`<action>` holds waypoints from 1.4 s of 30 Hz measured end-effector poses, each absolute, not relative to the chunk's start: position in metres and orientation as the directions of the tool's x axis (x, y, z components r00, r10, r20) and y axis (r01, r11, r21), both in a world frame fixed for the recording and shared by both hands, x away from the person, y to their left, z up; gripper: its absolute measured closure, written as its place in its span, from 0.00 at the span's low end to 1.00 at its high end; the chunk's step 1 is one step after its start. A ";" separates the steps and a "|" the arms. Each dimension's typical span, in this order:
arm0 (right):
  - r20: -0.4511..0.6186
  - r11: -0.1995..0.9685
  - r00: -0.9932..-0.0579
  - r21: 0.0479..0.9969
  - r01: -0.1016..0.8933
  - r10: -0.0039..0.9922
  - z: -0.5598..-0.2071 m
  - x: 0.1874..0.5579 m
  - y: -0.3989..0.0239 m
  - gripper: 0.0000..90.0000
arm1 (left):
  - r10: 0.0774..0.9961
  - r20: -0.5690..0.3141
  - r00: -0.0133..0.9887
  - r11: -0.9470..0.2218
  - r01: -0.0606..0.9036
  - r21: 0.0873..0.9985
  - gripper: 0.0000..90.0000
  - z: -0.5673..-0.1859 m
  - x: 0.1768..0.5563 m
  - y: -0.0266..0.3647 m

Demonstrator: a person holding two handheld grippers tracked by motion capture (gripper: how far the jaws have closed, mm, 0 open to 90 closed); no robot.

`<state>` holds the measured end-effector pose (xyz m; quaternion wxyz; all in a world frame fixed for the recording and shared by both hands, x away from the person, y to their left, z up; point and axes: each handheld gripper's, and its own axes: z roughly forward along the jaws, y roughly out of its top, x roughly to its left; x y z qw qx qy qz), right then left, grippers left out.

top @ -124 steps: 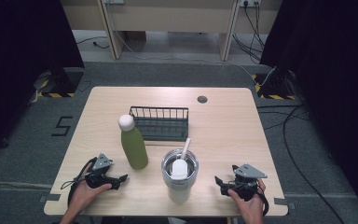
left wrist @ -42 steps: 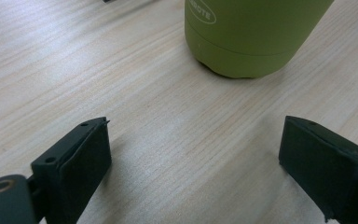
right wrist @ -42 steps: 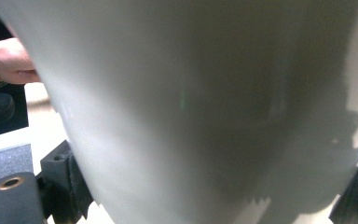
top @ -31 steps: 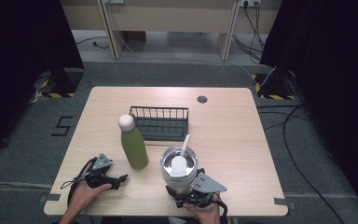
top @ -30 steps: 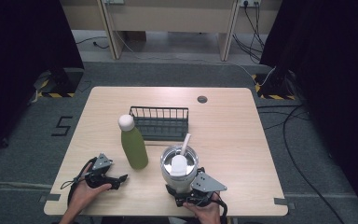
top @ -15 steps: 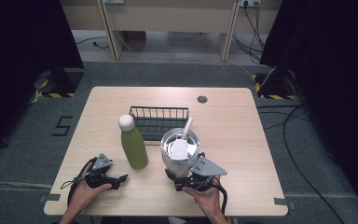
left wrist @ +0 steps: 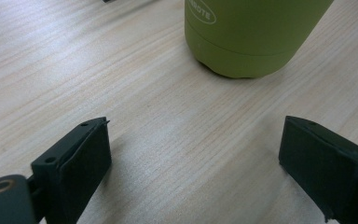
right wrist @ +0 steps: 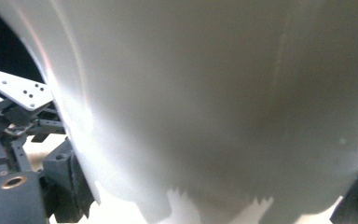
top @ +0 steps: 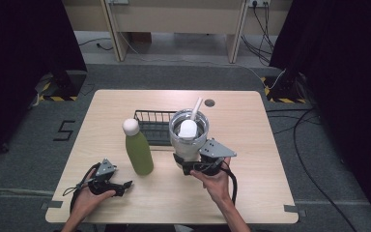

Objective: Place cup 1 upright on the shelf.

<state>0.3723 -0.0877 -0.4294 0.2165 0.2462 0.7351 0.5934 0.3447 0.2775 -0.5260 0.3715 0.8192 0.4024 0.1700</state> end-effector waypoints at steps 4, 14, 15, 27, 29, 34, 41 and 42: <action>-0.012 0.166 -0.781 0.979 0.118 0.625 -0.426 0.381 -0.087 0.13 | 0.786 -0.020 0.618 -0.400 0.533 0.745 0.09 -0.526 0.345 0.278; -0.022 0.177 -0.772 0.977 0.117 0.635 -0.411 0.400 -0.084 0.13 | 0.786 -0.021 0.618 -0.400 0.533 0.745 0.09 -0.526 0.345 0.277; -0.020 0.177 -0.772 0.977 0.120 0.636 -0.410 0.403 -0.084 0.13 | 0.786 -0.020 0.618 -0.400 0.533 0.745 0.09 -0.526 0.345 0.278; -0.018 0.177 -0.756 0.976 0.130 0.655 -0.390 0.431 -0.076 0.13 | 0.785 -0.021 0.619 -0.400 0.533 0.746 0.09 -0.526 0.345 0.277; -0.018 0.176 -0.753 0.976 0.130 0.657 -0.388 0.437 -0.075 0.13 | 0.785 -0.021 0.619 -0.401 0.532 0.746 0.09 -0.526 0.345 0.277; -0.014 0.175 -0.740 0.975 0.140 0.673 -0.385 0.452 -0.071 0.13 | 0.785 -0.021 0.619 -0.400 0.533 0.746 0.09 -0.526 0.345 0.277; -0.007 0.168 -0.725 0.974 0.150 0.689 -0.383 0.474 -0.063 0.13 | 0.784 -0.021 0.620 -0.401 0.533 0.745 0.09 -0.526 0.345 0.277; -0.004 0.167 -0.724 0.974 0.154 0.690 -0.383 0.477 -0.062 0.13 | 0.784 -0.021 0.620 -0.401 0.533 0.745 0.09 -0.526 0.345 0.277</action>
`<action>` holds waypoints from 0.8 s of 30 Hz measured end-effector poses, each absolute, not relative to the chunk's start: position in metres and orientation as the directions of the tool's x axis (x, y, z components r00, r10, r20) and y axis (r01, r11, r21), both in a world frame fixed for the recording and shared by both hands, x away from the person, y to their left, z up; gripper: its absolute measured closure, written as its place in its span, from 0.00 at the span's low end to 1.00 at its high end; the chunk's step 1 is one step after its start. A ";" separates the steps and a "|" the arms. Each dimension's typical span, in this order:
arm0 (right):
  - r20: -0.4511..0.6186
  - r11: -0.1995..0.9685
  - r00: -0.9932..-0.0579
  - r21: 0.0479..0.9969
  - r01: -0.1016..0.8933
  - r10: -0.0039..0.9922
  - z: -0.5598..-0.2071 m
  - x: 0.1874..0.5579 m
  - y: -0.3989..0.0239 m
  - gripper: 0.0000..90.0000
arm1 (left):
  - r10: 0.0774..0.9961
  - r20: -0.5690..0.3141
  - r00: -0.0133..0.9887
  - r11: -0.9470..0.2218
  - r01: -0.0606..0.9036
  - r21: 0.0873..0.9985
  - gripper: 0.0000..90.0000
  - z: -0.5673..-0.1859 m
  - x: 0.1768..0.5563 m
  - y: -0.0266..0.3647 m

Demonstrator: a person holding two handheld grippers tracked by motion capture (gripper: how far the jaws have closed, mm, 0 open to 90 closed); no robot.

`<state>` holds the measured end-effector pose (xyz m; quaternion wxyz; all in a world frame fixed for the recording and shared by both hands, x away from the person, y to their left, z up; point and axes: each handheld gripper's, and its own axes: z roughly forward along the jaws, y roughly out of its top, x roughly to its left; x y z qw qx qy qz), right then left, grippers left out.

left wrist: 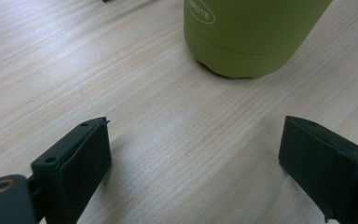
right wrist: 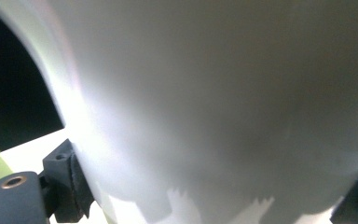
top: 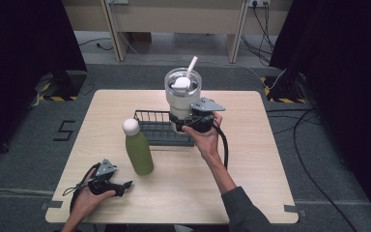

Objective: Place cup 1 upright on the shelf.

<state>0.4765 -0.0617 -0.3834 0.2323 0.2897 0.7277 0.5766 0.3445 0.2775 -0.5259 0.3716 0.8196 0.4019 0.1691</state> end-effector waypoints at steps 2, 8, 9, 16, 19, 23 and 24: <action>-0.007 0.168 -0.720 0.974 0.153 0.694 -0.385 0.482 -0.059 0.13 | 0.784 -0.021 0.620 -0.401 0.532 0.746 0.09 -0.526 0.345 0.277; 0.002 0.162 -0.707 0.973 0.165 0.708 -0.394 0.497 -0.054 0.13 | 0.783 -0.021 0.622 -0.403 0.532 0.745 0.09 -0.526 0.344 0.278; 0.007 0.160 -0.703 0.972 0.172 0.711 -0.396 0.498 -0.054 0.13 | 0.783 -0.021 0.622 -0.404 0.533 0.744 0.09 -0.526 0.344 0.278; 0.006 0.161 -0.687 0.971 0.179 0.726 -0.408 0.511 -0.055 0.13 | 0.784 -0.021 0.621 -0.401 0.532 0.746 0.09 -0.526 0.344 0.278; 0.016 0.156 -0.683 0.969 0.189 0.730 -0.412 0.515 -0.056 0.13 | 0.783 -0.021 0.622 -0.402 0.532 0.745 0.09 -0.526 0.344 0.278; 0.016 0.155 -0.680 0.969 0.190 0.733 -0.417 0.517 -0.056 0.13 | 0.783 -0.021 0.622 -0.402 0.532 0.745 0.09 -0.526 0.344 0.278; 0.021 0.151 -0.679 0.969 0.193 0.734 -0.418 0.517 -0.056 0.13 | 0.783 -0.021 0.622 -0.403 0.532 0.745 0.09 -0.526 0.344 0.278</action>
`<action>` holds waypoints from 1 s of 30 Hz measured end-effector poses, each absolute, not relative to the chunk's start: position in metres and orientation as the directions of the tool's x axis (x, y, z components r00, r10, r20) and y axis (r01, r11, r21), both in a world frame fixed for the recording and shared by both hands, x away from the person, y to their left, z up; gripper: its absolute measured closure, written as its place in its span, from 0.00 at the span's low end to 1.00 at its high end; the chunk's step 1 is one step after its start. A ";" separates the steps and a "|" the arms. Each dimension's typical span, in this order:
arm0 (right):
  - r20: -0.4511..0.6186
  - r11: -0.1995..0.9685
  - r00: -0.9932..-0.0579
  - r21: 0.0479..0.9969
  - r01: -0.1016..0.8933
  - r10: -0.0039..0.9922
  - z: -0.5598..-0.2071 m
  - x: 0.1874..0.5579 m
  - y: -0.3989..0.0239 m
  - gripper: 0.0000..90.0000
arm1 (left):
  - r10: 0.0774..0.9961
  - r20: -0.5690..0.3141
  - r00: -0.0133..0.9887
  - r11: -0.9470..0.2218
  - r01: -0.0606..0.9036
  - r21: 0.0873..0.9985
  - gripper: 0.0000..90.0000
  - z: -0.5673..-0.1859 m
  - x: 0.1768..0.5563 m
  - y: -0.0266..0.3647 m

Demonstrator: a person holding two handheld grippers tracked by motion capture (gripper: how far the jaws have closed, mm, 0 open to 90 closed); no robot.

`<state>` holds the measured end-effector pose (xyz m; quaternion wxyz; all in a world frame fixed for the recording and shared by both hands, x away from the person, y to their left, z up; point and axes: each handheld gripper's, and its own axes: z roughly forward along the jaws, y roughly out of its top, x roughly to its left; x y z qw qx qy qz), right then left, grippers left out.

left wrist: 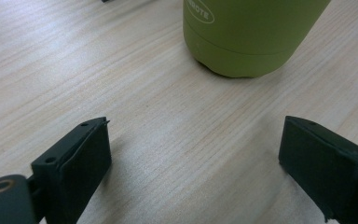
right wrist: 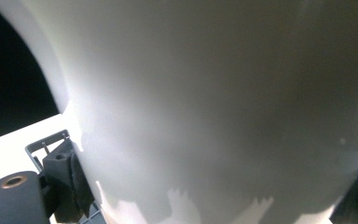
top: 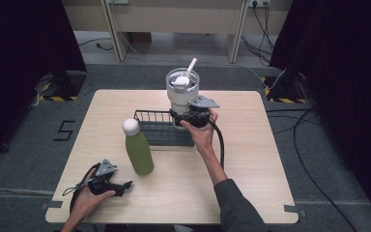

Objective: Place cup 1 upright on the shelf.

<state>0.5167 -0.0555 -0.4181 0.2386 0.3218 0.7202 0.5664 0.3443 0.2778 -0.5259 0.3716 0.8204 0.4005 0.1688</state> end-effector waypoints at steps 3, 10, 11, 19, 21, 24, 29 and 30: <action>0.021 0.151 -0.681 0.970 0.193 0.732 -0.422 0.518 -0.055 0.13 | 0.782 -0.021 0.622 -0.403 0.531 0.745 0.09 -0.526 0.344 0.278; 0.030 0.150 -0.681 0.968 0.203 0.732 -0.436 0.519 -0.053 0.13 | 0.782 -0.020 0.623 -0.404 0.531 0.745 0.09 -0.526 0.344 0.278; 0.036 0.147 -0.680 0.967 0.210 0.733 -0.438 0.519 -0.053 0.13 | 0.782 -0.020 0.623 -0.404 0.531 0.745 0.09 -0.526 0.344 0.278; 0.027 0.156 -0.678 0.966 0.207 0.735 -0.450 0.519 -0.052 0.13 | 0.783 -0.022 0.621 -0.400 0.531 0.747 0.09 -0.526 0.344 0.278; 0.027 0.155 -0.679 0.966 0.207 0.734 -0.453 0.519 -0.052 0.13 | 0.782 -0.020 0.622 -0.403 0.531 0.746 0.09 -0.526 0.344 0.278; 0.018 0.168 -0.674 0.963 0.209 0.739 -0.457 0.519 -0.052 0.13 | 0.782 -0.020 0.623 -0.404 0.531 0.745 0.09 -0.526 0.344 0.278; -0.005 0.186 -0.673 0.963 0.197 0.740 -0.462 0.518 -0.052 0.13 | 0.782 -0.020 0.623 -0.404 0.530 0.745 0.09 -0.526 0.344 0.278; -0.003 0.181 -0.673 0.964 0.196 0.740 -0.462 0.518 -0.052 0.13 | 0.782 -0.020 0.623 -0.404 0.531 0.745 0.09 -0.526 0.344 0.278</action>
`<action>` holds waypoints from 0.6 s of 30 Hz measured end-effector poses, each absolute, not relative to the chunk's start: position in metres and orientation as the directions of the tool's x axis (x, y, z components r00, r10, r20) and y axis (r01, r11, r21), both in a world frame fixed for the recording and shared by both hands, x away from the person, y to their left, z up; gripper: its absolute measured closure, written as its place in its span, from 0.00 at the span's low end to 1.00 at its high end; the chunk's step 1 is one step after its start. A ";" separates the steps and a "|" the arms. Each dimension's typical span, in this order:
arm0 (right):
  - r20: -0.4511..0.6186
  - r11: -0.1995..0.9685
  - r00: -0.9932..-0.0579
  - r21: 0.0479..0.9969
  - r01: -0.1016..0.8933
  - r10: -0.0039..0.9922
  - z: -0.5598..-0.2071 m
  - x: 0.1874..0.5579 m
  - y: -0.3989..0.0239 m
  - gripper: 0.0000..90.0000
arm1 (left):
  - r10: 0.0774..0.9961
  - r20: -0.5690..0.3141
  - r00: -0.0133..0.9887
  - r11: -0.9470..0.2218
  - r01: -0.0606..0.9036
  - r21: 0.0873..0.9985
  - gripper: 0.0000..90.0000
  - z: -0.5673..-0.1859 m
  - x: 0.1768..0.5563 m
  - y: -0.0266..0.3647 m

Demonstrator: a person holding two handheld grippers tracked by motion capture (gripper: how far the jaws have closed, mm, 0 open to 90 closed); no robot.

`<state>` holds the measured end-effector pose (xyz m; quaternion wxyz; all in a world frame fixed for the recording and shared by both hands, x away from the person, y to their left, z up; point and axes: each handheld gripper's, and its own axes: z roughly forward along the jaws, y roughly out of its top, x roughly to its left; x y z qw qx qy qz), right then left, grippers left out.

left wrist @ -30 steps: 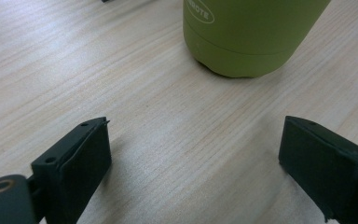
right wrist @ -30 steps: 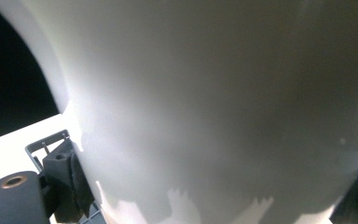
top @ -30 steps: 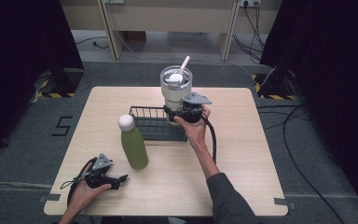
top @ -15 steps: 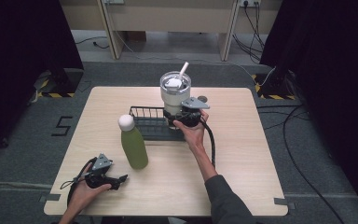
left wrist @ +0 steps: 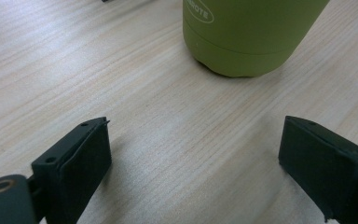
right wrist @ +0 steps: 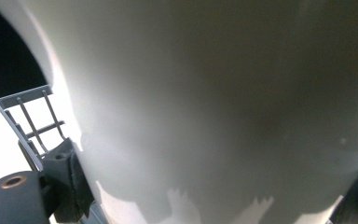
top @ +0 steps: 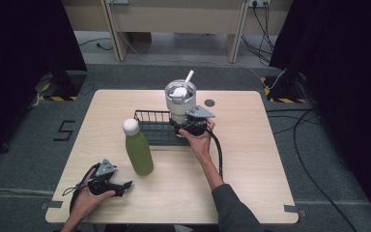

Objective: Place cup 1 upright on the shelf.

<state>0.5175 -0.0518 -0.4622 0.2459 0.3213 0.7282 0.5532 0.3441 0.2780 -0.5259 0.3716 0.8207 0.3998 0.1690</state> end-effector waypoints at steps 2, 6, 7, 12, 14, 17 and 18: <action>0.000 0.176 -0.672 0.965 0.194 0.740 -0.463 0.518 -0.053 0.13 | 0.782 -0.020 0.623 -0.404 0.531 0.745 0.09 -0.526 0.344 0.278; -0.012 0.181 -0.679 0.967 0.179 0.734 -0.465 0.519 -0.052 0.12 | 0.782 -0.020 0.623 -0.404 0.530 0.745 0.09 -0.526 0.344 0.278; -0.012 0.181 -0.679 0.967 0.179 0.734 -0.465 0.519 -0.052 0.12 | 0.781 -0.020 0.624 -0.405 0.531 0.744 0.09 -0.526 0.344 0.278; -0.008 0.186 -0.685 0.965 0.186 0.729 -0.464 0.519 -0.054 0.12 | 0.782 -0.020 0.623 -0.404 0.531 0.745 0.09 -0.526 0.344 0.278; -0.012 0.188 -0.673 0.964 0.189 0.739 -0.463 0.518 -0.053 0.12 | 0.781 -0.020 0.624 -0.405 0.531 0.744 0.09 -0.526 0.344 0.278; -0.027 0.197 -0.667 0.964 0.181 0.745 -0.462 0.516 -0.053 0.12 | 0.781 -0.021 0.624 -0.405 0.531 0.744 0.09 -0.526 0.344 0.278; -0.022 0.194 -0.667 0.964 0.185 0.745 -0.462 0.516 -0.053 0.12 | 0.781 -0.020 0.624 -0.405 0.531 0.744 0.09 -0.526 0.344 0.278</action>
